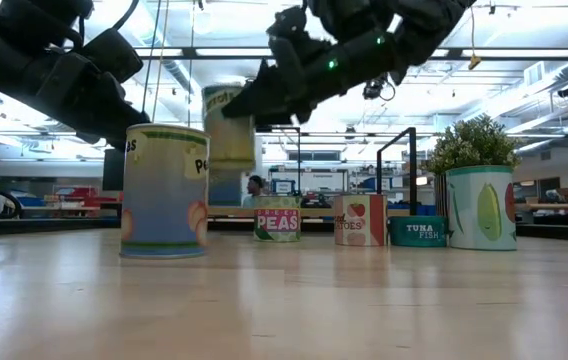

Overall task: Pick and place cans onto a shelf
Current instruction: Put the canned carrots on the shelf, then adjust the canned peas on the shelf

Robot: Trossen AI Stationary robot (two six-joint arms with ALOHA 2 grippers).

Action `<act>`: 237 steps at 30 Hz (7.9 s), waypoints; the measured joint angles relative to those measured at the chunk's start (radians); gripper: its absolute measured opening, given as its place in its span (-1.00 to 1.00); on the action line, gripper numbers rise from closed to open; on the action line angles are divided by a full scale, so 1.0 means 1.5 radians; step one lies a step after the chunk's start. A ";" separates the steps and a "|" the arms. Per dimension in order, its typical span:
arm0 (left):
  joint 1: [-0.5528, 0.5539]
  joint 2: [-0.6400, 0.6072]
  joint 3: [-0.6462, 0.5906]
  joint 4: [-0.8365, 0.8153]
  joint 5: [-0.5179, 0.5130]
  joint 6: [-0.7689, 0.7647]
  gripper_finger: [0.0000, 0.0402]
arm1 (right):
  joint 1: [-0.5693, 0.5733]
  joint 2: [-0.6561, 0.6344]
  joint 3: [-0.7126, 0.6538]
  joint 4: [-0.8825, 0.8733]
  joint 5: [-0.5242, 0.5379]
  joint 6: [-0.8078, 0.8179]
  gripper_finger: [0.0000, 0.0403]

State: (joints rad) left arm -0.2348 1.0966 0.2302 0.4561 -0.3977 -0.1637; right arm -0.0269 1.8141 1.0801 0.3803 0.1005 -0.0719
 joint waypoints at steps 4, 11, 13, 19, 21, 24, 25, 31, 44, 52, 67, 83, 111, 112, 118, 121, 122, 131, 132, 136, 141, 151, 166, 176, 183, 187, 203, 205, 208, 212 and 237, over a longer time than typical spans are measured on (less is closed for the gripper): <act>0.000 0.000 0.000 -0.003 0.000 -0.005 0.94 | -0.030 -0.041 0.000 -0.019 0.000 -0.035 0.56; 0.000 0.000 0.000 -0.004 0.000 -0.005 0.94 | -0.132 -0.056 0.000 -0.030 -0.076 -0.077 0.57; 0.000 0.000 0.000 -0.004 0.000 -0.005 0.94 | -0.164 -0.054 0.000 -0.035 -0.083 -0.076 0.57; 0.001 0.000 0.000 -0.004 0.000 -0.005 0.94 | -0.226 -0.054 0.000 -0.037 -0.103 -0.074 0.57; 0.002 0.000 0.000 -0.004 0.000 -0.004 0.94 | -0.236 -0.044 0.000 -0.022 -0.116 -0.072 0.57; 0.002 0.000 0.000 -0.003 0.000 0.000 0.94 | -0.246 -0.026 -0.001 0.000 -0.119 -0.073 0.57; 0.002 0.000 0.000 -0.004 0.000 0.000 0.94 | -0.246 -0.019 0.000 0.014 -0.119 -0.074 0.57; 0.002 0.000 0.000 -0.004 0.000 -0.003 0.94 | -0.246 0.015 -0.001 0.068 -0.117 -0.069 0.57; 0.002 0.000 0.000 -0.007 0.000 -0.004 0.94 | -0.250 0.019 0.000 0.099 -0.130 -0.051 0.57; 0.002 0.000 0.000 -0.008 0.000 -0.005 0.94 | -0.255 0.013 0.003 0.082 -0.134 -0.055 0.57; 0.002 0.000 0.000 -0.008 -0.001 0.002 0.94 | -0.364 0.018 0.089 0.001 -0.222 -0.076 0.57; 0.021 0.000 -0.001 -0.005 0.000 0.020 0.94 | -0.373 0.089 0.090 0.033 -0.227 -0.066 0.57; 0.021 0.000 -0.001 -0.004 0.001 0.012 0.94 | -0.357 0.089 0.073 -0.032 -0.219 -0.076 0.57; 0.021 0.000 -0.001 -0.004 0.001 0.012 0.94 | -0.357 0.089 0.073 -0.030 -0.218 -0.076 0.57; 0.021 0.000 -0.001 -0.005 0.001 0.012 0.94 | -0.355 0.089 0.073 -0.033 -0.213 -0.074 0.65; 0.021 0.000 -0.001 -0.006 0.001 0.009 0.94 | -0.355 0.089 0.073 -0.040 -0.203 -0.075 0.75; 0.021 0.000 -0.001 -0.007 0.001 0.008 0.94 | -0.355 0.088 0.074 -0.046 -0.202 -0.075 0.77; 0.020 0.000 -0.001 -0.019 0.001 -0.003 0.94 | -0.346 0.087 0.131 -0.201 -0.148 -0.114 0.83; 0.020 0.000 -0.001 -0.019 0.001 -0.005 0.94 | -0.342 0.087 0.140 -0.220 -0.128 -0.124 0.83; 0.020 0.000 -0.001 -0.019 0.001 -0.006 0.94 | -0.331 0.086 0.164 -0.279 -0.051 -0.159 0.82; 0.020 0.000 -0.001 -0.019 0.001 -0.010 0.94 | -0.326 0.086 0.191 -0.352 0.001 -0.177 0.82; 0.020 0.000 -0.001 -0.024 0.001 -0.011 0.94 | -0.315 0.086 0.218 -0.425 0.154 -0.182 0.82; 0.020 0.000 0.000 -0.024 0.001 -0.011 0.94 | -0.338 0.086 0.218 -0.290 0.121 -0.199 0.82; 0.021 0.000 0.000 -0.027 0.001 -0.011 0.94 | -0.339 0.086 0.218 -0.275 0.076 -0.185 0.82; 0.021 0.000 0.000 -0.029 0.000 -0.011 0.94 | -0.317 0.083 0.218 -0.339 0.118 -0.188 0.82; 0.021 0.000 0.000 -0.029 -0.005 -0.007 0.94 | -0.284 0.078 0.218 -0.388 0.140 -0.191 0.82; 0.019 0.000 0.000 -0.049 -0.091 0.012 0.94 | -0.098 0.076 0.218 -0.305 0.270 -0.323 0.82; 0.019 0.000 0.000 -0.048 -0.060 0.012 0.94 | -0.092 0.082 0.217 -0.283 0.267 -0.347 0.82; 0.019 0.000 0.000 -0.050 -0.046 0.012 0.94 | -0.088 0.106 0.216 -0.232 0.266 -0.363 0.82; 0.019 0.000 0.000 -0.057 -0.046 0.012 0.94 | -0.080 0.153 0.216 -0.158 0.286 -0.402 0.82; 0.019 0.000 0.000 -0.059 -0.047 0.013 0.94 | -0.129 0.188 0.217 -0.054 0.229 -0.515 0.82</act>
State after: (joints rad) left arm -0.2058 1.0966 0.2302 0.3679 -0.4689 -0.1447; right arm -0.2199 2.0964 1.4052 0.2987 0.4435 -0.8447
